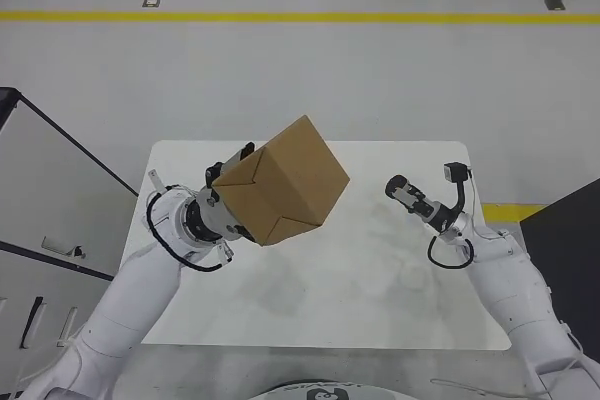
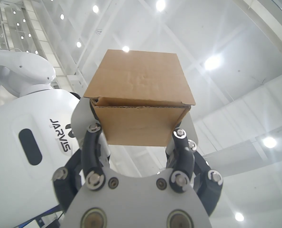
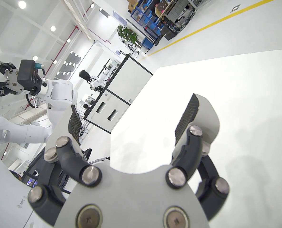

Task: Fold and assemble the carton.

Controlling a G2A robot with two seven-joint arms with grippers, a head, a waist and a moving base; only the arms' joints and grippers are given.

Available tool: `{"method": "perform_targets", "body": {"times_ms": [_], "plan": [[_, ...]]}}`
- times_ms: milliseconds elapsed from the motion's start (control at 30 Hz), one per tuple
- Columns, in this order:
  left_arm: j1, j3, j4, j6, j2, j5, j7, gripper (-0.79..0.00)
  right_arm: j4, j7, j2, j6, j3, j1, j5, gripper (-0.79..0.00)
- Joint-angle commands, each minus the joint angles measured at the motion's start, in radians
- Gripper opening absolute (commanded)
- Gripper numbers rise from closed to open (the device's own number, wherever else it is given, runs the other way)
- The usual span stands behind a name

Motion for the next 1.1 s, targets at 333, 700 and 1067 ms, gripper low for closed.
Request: {"method": "perform_targets", "body": {"times_ms": [333,700,1067], "plan": [[-0.012,0.062,0.019,0.005,-0.028,-0.055,-0.048,-0.785,0.000,0.000,0.000,0.000,0.000,0.000,0.000,0.000],[-0.053,0.061,0.043,-0.063,-0.044,0.085,-0.092,-0.785,0.000,0.000,0.000,0.000,0.000,0.000,0.000,0.000],[-0.073,0.039,0.038,-0.154,-0.041,0.315,-0.069,-0.785,0.000,0.000,0.000,0.000,0.000,0.000,0.000,0.000]]}}
